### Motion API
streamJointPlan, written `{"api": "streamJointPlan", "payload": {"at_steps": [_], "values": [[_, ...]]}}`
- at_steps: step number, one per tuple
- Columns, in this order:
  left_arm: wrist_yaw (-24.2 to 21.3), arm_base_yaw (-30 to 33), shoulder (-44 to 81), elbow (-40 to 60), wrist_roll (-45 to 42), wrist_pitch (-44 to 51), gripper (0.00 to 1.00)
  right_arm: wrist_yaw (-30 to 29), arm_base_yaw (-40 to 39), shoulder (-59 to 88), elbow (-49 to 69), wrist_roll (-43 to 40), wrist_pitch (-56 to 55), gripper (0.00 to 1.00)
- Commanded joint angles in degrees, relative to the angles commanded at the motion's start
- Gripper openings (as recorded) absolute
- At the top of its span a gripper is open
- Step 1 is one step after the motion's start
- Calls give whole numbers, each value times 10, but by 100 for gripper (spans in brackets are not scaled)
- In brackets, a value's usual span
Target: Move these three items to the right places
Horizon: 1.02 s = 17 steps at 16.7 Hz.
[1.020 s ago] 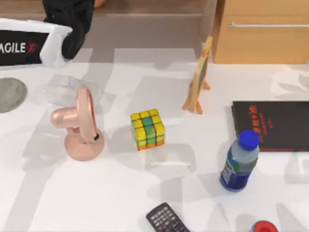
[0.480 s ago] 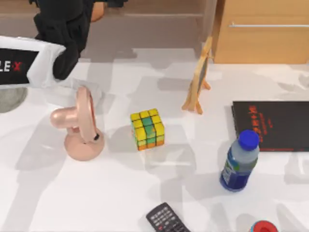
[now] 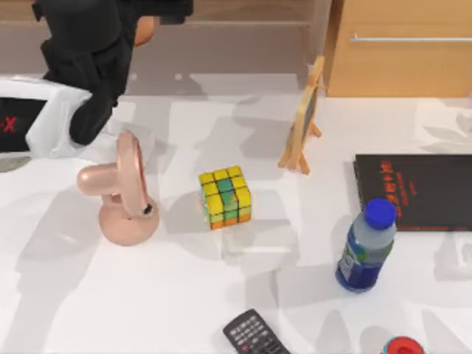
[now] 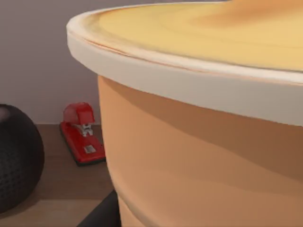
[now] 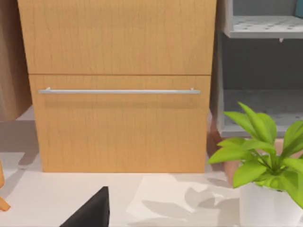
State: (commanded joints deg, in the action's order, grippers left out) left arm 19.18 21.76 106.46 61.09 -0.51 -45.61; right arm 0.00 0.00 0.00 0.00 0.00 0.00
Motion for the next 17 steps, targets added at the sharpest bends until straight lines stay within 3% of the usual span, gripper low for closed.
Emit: {"api": "streamJointPlan", "payload": {"at_steps": [4, 12, 17], "values": [[-40, -37, -23, -32, 9, -40, 0, 0, 0, 0, 0, 0, 0, 100], [-300, -259, 10, -186, 30, -279, 0, 0, 0, 0, 0, 0, 0, 100], [-349, -339, 84, -219, 8, -315, 0, 0, 0, 0, 0, 0, 0, 100]]}}
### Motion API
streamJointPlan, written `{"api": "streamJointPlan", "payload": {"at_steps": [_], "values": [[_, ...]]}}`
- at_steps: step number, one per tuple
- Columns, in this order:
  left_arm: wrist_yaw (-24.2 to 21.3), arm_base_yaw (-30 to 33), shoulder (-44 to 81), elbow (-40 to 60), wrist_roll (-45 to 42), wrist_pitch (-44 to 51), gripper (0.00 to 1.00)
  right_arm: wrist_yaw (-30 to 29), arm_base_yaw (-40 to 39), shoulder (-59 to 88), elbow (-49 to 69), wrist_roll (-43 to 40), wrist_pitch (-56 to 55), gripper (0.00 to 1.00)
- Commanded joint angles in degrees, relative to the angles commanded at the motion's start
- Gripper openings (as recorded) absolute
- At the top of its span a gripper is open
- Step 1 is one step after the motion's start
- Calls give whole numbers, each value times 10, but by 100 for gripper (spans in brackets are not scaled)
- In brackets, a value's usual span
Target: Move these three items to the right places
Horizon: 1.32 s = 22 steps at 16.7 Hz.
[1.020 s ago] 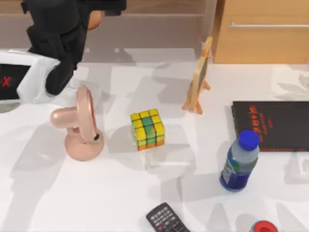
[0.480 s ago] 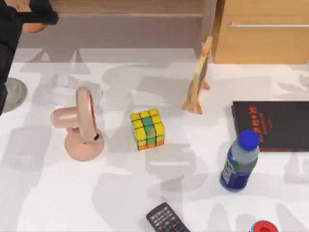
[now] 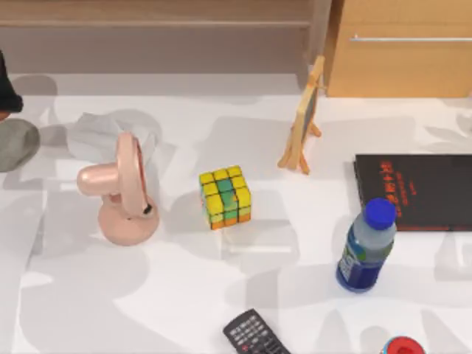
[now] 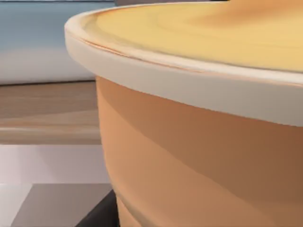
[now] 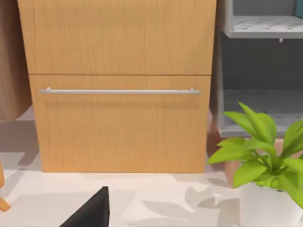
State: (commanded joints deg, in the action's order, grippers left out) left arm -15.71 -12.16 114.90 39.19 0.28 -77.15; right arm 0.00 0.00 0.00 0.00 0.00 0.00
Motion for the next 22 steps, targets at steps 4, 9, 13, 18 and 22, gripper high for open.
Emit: {"api": "streamJointPlan", "payload": {"at_steps": [4, 9, 13, 18, 22], "values": [[-4, -9, 17, 0, -7, -2, 0, 0, 0, 0, 0, 0, 0, 100], [-3, -7, 28, 3, -7, -15, 0, 0, 0, 0, 0, 0, 0, 100], [-4, -8, 70, 2, -7, -55, 0, 0, 0, 0, 0, 0, 0, 100], [-5, -9, 92, 1, -6, -76, 0, 0, 0, 0, 0, 0, 0, 100], [-5, -9, 92, 1, -6, -76, 15, 0, 0, 0, 0, 0, 0, 100]]}}
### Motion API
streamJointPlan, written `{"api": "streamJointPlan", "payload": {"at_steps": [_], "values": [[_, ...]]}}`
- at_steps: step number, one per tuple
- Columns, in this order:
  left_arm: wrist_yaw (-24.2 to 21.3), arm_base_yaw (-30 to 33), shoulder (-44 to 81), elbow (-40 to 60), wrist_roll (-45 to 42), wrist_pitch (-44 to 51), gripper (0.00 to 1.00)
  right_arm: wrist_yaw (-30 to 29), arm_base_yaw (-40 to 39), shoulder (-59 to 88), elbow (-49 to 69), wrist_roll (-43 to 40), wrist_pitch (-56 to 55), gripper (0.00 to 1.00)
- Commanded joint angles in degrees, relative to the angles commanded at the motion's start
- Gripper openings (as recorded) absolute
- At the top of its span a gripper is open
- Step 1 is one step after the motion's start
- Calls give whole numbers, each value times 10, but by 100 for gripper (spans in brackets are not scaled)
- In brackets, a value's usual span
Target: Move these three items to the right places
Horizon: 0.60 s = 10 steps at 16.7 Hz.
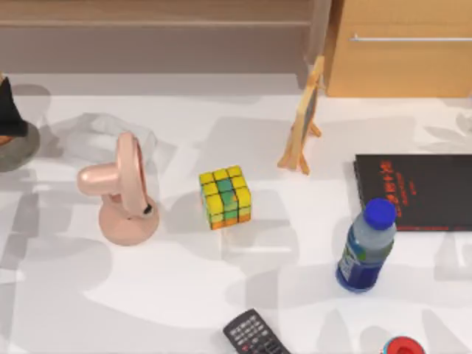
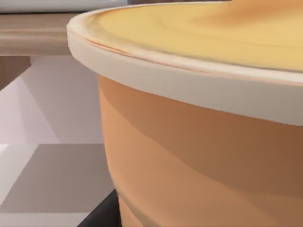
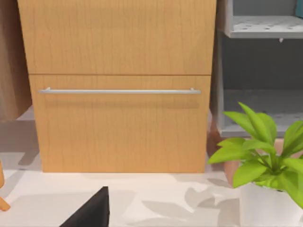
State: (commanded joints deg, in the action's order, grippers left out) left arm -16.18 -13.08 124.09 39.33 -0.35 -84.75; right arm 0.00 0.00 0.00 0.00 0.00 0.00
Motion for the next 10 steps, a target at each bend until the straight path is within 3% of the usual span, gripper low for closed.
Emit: {"api": "streamJointPlan", "payload": {"at_steps": [10], "values": [[0, 0, 0, 0, 0, 0, 90, 0, 0, 0, 0, 0, 0, 100]]}}
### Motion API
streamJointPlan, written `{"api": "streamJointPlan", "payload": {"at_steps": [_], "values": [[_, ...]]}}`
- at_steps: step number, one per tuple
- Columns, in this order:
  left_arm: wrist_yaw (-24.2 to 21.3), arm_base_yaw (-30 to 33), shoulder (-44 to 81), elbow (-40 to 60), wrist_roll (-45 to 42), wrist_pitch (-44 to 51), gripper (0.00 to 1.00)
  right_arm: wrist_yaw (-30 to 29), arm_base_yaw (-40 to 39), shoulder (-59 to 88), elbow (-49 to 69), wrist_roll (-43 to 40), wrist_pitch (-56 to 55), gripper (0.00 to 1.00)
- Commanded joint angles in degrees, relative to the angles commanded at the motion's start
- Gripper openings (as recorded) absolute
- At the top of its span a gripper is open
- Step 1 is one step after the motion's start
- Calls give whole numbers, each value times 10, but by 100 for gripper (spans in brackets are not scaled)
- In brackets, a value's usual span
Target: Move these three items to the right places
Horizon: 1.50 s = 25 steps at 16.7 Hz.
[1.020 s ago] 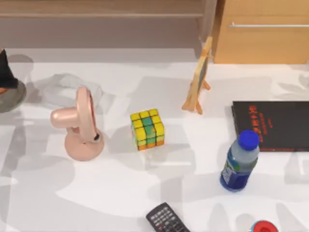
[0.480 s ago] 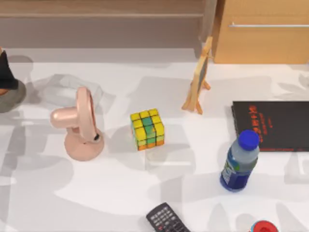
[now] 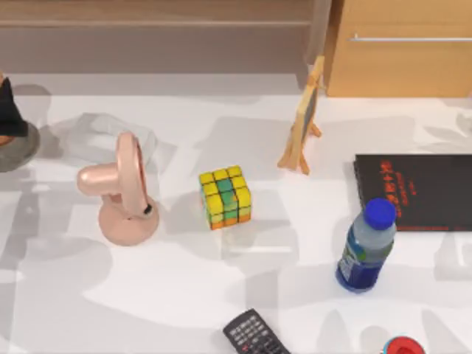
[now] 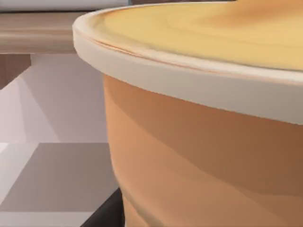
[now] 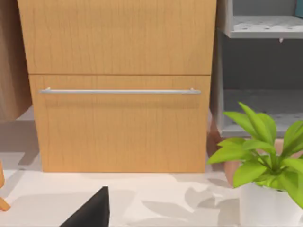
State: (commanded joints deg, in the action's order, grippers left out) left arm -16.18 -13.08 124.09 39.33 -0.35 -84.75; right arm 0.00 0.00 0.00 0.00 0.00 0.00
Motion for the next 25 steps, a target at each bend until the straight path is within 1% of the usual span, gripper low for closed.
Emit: {"api": "streamJointPlan", "payload": {"at_steps": [1, 2, 11, 16, 18, 22, 25], "values": [[0, 0, 0, 0, 0, 0, 98, 0, 0, 0, 0, 0, 0, 100], [0, 0, 0, 0, 0, 0, 100, 0, 0, 0, 0, 0, 0, 100], [-1, 0, -1, -2, 0, -2, 100, 0, 0, 0, 0, 0, 0, 100], [-12, -12, -20, -62, -1, -39, 100, 0, 0, 0, 0, 0, 0, 100], [-15, -15, -24, -70, 0, -46, 100, 0, 0, 0, 0, 0, 0, 100], [-14, -12, -23, -70, -1, -43, 100, 0, 0, 0, 0, 0, 0, 100], [-16, -15, -61, -82, -1, -9, 100, 0, 0, 0, 0, 0, 0, 100]]}}
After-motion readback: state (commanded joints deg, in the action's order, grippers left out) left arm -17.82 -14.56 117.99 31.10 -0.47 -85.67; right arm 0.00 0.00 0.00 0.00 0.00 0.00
